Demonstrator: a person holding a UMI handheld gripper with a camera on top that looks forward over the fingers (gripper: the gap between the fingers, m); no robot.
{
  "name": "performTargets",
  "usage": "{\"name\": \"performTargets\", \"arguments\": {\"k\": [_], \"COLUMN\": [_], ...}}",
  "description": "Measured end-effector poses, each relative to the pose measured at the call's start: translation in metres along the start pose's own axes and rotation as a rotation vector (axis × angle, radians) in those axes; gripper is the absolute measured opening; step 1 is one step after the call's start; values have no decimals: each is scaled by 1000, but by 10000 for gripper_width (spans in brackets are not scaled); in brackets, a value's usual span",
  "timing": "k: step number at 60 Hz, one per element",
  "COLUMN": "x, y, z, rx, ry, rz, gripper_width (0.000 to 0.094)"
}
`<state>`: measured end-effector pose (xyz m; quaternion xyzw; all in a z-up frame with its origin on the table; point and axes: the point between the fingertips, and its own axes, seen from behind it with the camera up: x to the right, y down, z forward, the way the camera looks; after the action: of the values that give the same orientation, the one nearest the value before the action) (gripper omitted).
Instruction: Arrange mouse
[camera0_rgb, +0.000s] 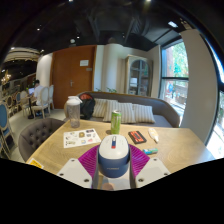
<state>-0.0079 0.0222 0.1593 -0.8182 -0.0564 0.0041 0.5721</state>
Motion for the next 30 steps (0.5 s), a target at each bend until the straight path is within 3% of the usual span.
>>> {"name": "performTargets", "arguments": {"k": [11,24,30], "x": [102,104,104], "y": [118,172,169], "z": [21,40,42], "rx": [-202,-287,-282], "ry": [103,59,62], "rz": [124,174,154], "gripper_width": [427,430,491]}}
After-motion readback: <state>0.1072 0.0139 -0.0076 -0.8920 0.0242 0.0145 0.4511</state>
